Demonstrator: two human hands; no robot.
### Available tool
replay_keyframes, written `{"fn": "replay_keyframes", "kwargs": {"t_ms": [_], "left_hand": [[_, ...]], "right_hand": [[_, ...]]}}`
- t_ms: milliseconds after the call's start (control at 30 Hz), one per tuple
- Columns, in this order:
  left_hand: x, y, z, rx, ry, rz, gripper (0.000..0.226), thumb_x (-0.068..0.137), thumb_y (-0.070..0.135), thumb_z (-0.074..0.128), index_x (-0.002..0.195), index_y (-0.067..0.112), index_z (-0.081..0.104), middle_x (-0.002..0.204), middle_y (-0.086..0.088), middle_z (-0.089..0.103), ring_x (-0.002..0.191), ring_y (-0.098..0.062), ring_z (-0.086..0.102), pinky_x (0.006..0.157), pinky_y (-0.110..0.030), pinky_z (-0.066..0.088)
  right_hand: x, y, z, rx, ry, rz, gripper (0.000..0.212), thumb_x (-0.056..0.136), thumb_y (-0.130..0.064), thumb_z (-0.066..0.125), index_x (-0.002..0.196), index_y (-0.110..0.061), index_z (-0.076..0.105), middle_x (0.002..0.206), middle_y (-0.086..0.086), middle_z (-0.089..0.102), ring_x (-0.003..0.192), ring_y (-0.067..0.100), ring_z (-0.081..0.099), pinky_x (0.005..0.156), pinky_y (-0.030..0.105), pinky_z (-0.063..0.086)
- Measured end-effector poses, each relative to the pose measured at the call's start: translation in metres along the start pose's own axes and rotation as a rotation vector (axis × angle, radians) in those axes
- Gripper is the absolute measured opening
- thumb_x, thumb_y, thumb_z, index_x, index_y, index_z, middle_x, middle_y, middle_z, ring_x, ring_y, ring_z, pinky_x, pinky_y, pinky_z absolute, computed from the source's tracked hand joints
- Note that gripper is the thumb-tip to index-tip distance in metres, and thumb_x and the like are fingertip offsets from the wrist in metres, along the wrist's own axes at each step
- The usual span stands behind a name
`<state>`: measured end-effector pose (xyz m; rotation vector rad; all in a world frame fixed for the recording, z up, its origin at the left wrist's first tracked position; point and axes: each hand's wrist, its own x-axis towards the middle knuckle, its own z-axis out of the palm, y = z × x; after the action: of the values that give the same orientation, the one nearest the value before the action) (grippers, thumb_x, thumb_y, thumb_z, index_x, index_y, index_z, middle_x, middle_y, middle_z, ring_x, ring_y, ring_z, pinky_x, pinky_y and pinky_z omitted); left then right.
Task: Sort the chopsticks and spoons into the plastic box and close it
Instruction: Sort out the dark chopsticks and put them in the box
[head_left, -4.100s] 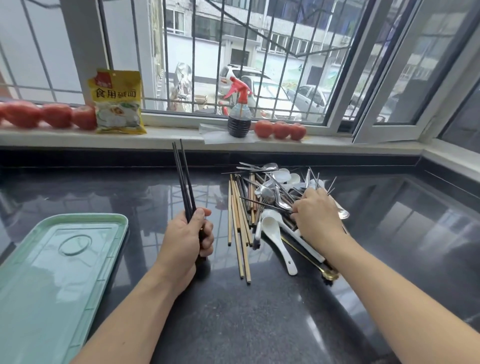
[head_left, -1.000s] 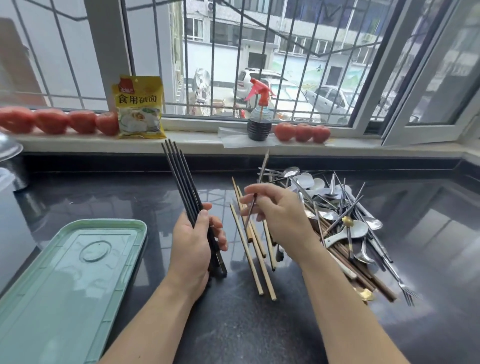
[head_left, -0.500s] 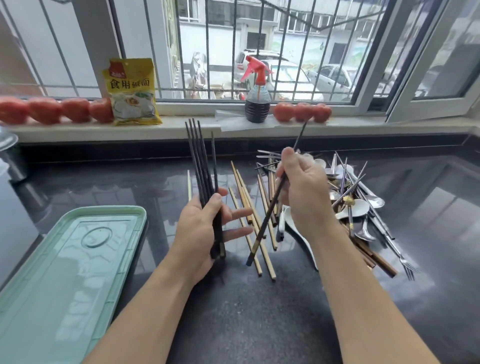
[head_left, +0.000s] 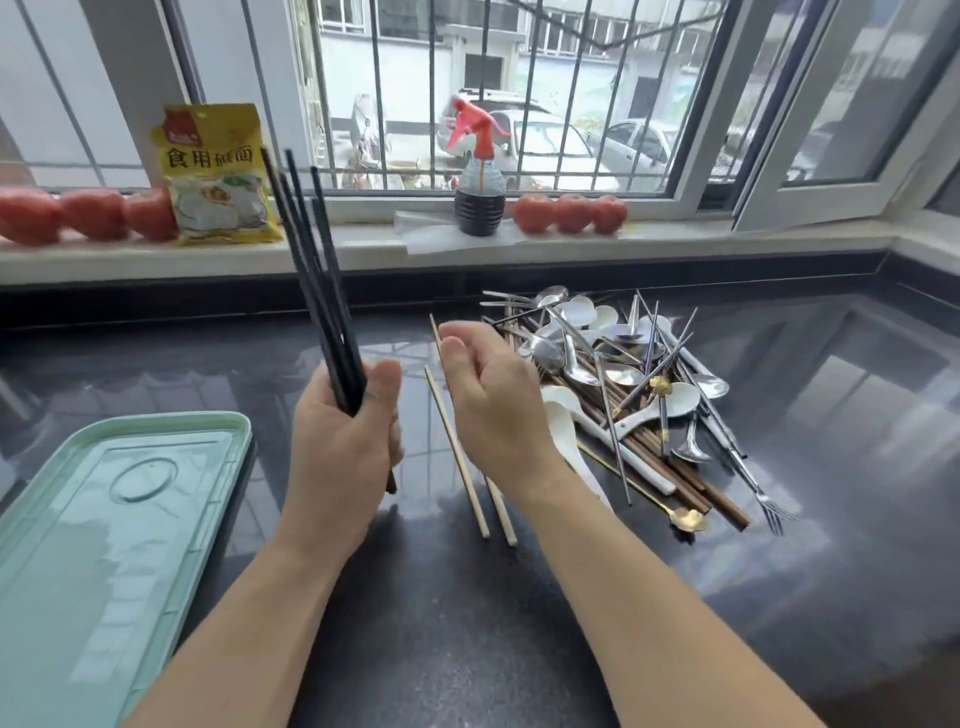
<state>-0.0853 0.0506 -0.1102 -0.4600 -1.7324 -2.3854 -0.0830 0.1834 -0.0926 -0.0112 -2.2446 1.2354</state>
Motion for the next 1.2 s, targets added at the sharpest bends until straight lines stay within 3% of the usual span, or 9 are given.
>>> {"fn": "replay_keyframes", "kwargs": {"t_ms": [133, 300, 400, 533, 700, 800, 900, 1067, 1200], "left_hand": [[-0.003, -0.02, -0.001, 0.126, -0.112, -0.09, 0.044, 0.098, 0.049, 0.064, 0.074, 0.02, 0.041, 0.058, 0.0, 0.034, 0.052, -0.019, 0.03, 0.051, -0.043, 0.027], [0.0, -0.03, -0.006, 0.253, -0.182, -0.213, 0.04, 0.098, 0.056, 0.057, 0.074, 0.027, 0.042, 0.058, 0.002, 0.036, 0.052, -0.019, 0.03, 0.057, -0.046, 0.028], [-0.001, -0.029, -0.005, 0.263, -0.145, -0.183, 0.041, 0.095, 0.055, 0.056, 0.068, 0.027, 0.043, 0.06, -0.001, 0.035, 0.052, -0.021, 0.03, 0.054, -0.044, 0.028], [-0.005, -0.03, -0.001, 0.364, -0.165, -0.101, 0.028, 0.101, 0.045, 0.056, 0.086, 0.021, 0.059, 0.057, 0.006, 0.04, 0.052, -0.017, 0.036, 0.053, -0.04, 0.032], [-0.008, -0.029, -0.003, 0.365, -0.146, -0.104, 0.03, 0.101, 0.042, 0.059, 0.09, 0.014, 0.062, 0.058, 0.001, 0.04, 0.053, -0.021, 0.037, 0.056, -0.042, 0.035], [-0.008, -0.026, -0.002, 0.375, -0.1, -0.11, 0.015, 0.103, 0.032, 0.061, 0.092, 0.023, 0.066, 0.054, 0.009, 0.045, 0.052, -0.016, 0.042, 0.056, -0.038, 0.038], [-0.009, -0.023, 0.001, 0.374, -0.078, -0.092, 0.013, 0.104, 0.028, 0.057, 0.098, 0.025, 0.068, 0.054, 0.015, 0.049, 0.051, -0.008, 0.044, 0.055, -0.026, 0.039], [-0.011, -0.018, 0.001, 0.305, -0.093, -0.087, 0.02, 0.106, 0.024, 0.054, 0.095, 0.018, 0.069, 0.051, 0.009, 0.04, 0.045, -0.015, 0.032, 0.046, -0.026, 0.032], [-0.015, -0.01, 0.004, 0.15, -0.172, -0.115, 0.023, 0.107, 0.023, 0.052, 0.1, 0.01, 0.07, 0.055, -0.004, 0.04, 0.041, -0.012, 0.026, 0.041, -0.023, 0.024]], "right_hand": [[-0.001, 0.003, -0.001, -0.193, 0.08, -0.01, 0.019, 0.1, -0.017, 0.053, 0.099, -0.015, 0.071, 0.082, -0.009, 0.065, 0.082, 0.01, 0.059, 0.074, 0.027, 0.045], [-0.013, 0.012, -0.07, -0.596, 0.147, 0.117, 0.02, 0.101, -0.021, 0.05, 0.105, -0.016, 0.068, 0.095, -0.001, 0.067, 0.083, 0.016, 0.054, 0.071, 0.03, 0.039], [-0.032, 0.023, -0.104, -0.959, -0.032, 0.311, 0.02, 0.1, -0.027, 0.045, 0.109, -0.014, 0.058, 0.103, 0.008, 0.066, 0.092, 0.029, 0.056, 0.071, 0.035, 0.037], [-0.05, 0.032, -0.1, -1.048, -0.207, 0.327, 0.014, 0.095, -0.016, 0.046, 0.109, -0.015, 0.044, 0.091, 0.007, 0.064, 0.092, 0.034, 0.061, 0.069, 0.038, 0.036], [-0.041, 0.031, -0.101, -0.846, -0.144, 0.39, 0.039, 0.093, -0.009, 0.044, 0.127, -0.023, 0.055, 0.101, 0.011, 0.067, 0.099, 0.036, 0.062, 0.075, 0.037, 0.042], [-0.03, 0.011, -0.119, -0.364, 0.006, 0.477, 0.032, 0.094, -0.011, 0.046, 0.105, -0.024, 0.073, 0.096, 0.0, 0.075, 0.088, 0.015, 0.067, 0.074, 0.028, 0.047], [-0.03, -0.021, -0.135, 0.086, -0.072, 0.383, 0.018, 0.103, -0.02, 0.054, 0.112, -0.021, 0.069, 0.097, -0.009, 0.078, 0.081, 0.005, 0.072, 0.068, 0.023, 0.051], [-0.029, -0.054, -0.135, 0.148, -0.068, 0.154, 0.014, 0.096, -0.011, 0.067, 0.109, -0.011, 0.065, 0.091, 0.0, 0.079, 0.074, 0.019, 0.076, 0.065, 0.022, 0.056], [-0.018, -0.058, -0.129, 0.308, 0.146, 0.167, 0.033, 0.103, -0.031, 0.055, 0.082, -0.009, 0.068, 0.057, 0.008, 0.059, 0.046, 0.022, 0.041, 0.045, 0.029, 0.03]]}}
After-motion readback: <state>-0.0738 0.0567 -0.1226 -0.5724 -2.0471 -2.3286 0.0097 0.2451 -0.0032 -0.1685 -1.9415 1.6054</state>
